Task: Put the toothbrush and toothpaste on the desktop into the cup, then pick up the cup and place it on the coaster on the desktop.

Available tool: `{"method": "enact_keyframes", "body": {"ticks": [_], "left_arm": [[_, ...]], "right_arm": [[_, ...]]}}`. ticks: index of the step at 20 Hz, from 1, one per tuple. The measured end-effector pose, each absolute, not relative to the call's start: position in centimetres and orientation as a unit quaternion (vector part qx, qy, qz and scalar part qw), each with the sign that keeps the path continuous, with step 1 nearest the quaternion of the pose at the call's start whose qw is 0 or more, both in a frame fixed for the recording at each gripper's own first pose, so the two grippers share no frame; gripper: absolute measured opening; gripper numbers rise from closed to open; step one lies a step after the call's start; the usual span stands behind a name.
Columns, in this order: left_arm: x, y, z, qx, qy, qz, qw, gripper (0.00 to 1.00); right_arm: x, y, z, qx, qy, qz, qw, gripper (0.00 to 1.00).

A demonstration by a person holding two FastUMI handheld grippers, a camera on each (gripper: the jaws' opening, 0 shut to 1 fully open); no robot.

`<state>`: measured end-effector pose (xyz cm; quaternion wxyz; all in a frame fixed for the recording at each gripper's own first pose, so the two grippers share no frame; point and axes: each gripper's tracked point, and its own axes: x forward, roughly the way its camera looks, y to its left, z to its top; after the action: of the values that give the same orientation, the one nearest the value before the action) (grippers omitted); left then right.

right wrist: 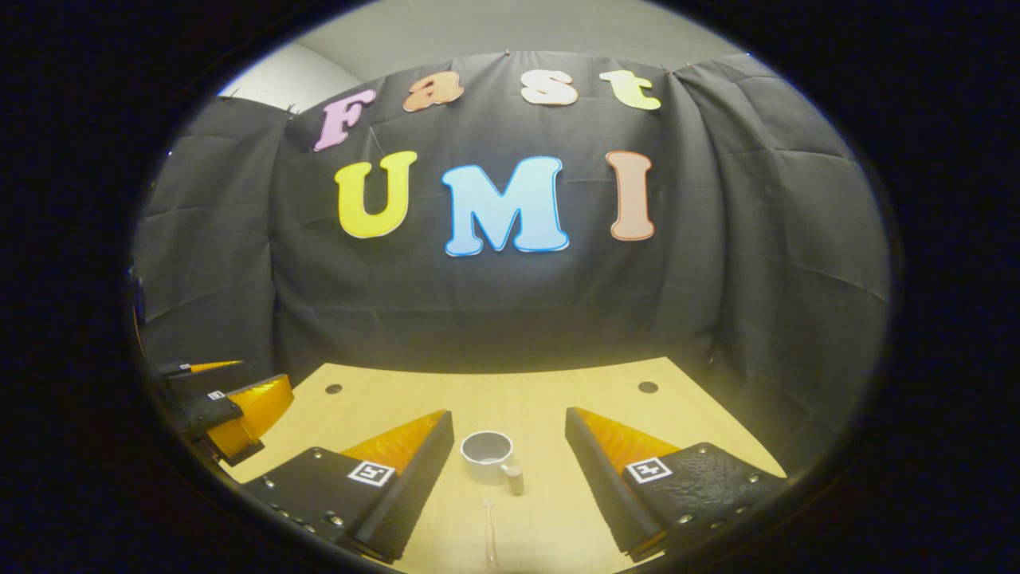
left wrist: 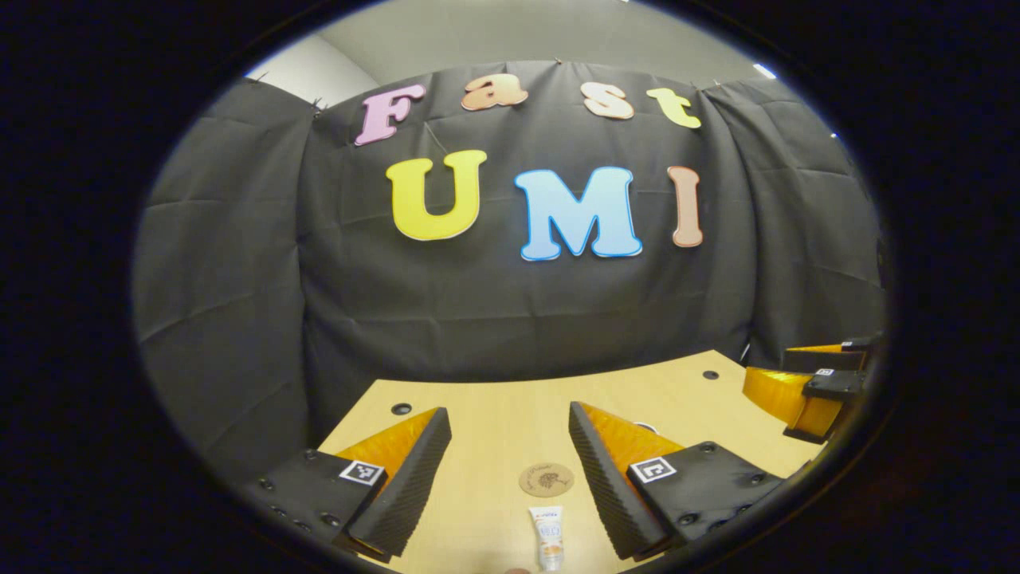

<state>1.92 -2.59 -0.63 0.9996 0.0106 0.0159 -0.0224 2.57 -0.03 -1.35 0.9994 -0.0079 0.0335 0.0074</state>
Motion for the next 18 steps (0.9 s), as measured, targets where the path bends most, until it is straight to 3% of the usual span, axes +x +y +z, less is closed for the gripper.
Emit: {"method": "enact_keyframes", "body": {"ticks": [10, 18], "left_arm": [[4.2, -3.8, -11.4, 0.0, 0.158, -0.038, 0.987, 0.94], [3.9, -3.8, -21.7, -0.005, 0.292, -0.036, 0.956, 0.98]], "right_arm": [[4.2, 1.1, -9.6, -0.028, 0.164, 0.032, 0.985, 0.9], [4.5, 2.3, -19.9, -0.031, 0.302, 0.052, 0.952, 0.9]]}}
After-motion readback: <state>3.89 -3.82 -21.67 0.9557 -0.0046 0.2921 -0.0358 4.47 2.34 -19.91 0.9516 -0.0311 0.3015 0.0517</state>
